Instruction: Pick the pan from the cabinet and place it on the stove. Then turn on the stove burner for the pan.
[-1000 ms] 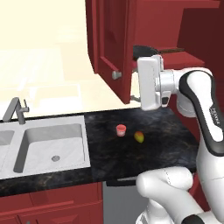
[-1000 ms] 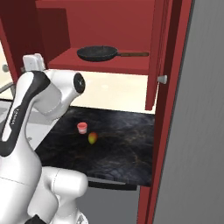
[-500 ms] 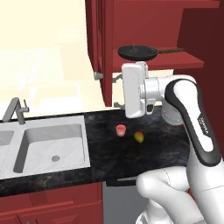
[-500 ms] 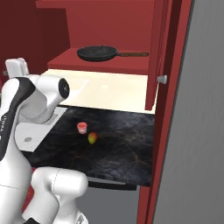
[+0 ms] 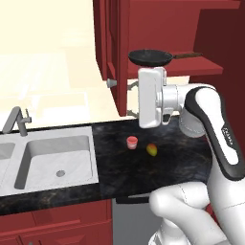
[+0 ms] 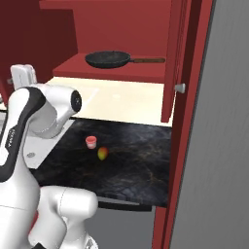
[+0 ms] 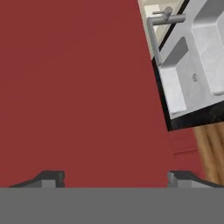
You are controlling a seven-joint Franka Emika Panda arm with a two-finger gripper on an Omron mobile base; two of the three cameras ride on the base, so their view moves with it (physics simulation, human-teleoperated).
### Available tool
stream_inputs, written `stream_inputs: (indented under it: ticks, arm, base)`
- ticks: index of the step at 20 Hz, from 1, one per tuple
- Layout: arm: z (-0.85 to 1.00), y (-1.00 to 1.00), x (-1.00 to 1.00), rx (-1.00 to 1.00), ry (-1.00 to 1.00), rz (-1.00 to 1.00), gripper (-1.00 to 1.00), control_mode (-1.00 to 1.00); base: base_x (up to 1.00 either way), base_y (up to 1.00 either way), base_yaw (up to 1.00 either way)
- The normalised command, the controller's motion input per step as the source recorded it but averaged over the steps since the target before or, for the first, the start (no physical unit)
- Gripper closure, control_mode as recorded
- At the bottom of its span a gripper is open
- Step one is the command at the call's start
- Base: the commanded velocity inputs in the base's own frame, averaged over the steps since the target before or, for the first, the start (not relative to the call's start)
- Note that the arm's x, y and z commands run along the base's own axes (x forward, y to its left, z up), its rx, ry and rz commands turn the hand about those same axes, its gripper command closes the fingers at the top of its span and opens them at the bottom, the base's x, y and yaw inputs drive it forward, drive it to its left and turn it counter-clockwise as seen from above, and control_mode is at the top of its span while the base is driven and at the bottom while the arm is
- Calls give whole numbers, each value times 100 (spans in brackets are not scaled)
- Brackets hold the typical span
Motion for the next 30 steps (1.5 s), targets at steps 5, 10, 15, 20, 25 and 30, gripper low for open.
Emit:
stream_inputs:
  ticks: [5,10,15,20,25,30]
  arm:
    - [6,-57,-2,1,-14,0,-100,-100]
    - [15,-72,-9,0,-10,-5,-100,-100]
    - [19,-68,-2,0,-5,-9,-100,-100]
    - [5,-67,0,0,-5,-12,-100,-100]
    - [0,-62,0,0,-2,-15,-100,-100]
    - [-16,-36,10,0,0,-17,-100,-100]
  base:
    - [0,0,0]
    - [0,0,0]
    - [0,0,0]
    - [0,0,0]
    - [0,0,0]
    - [0,0,0]
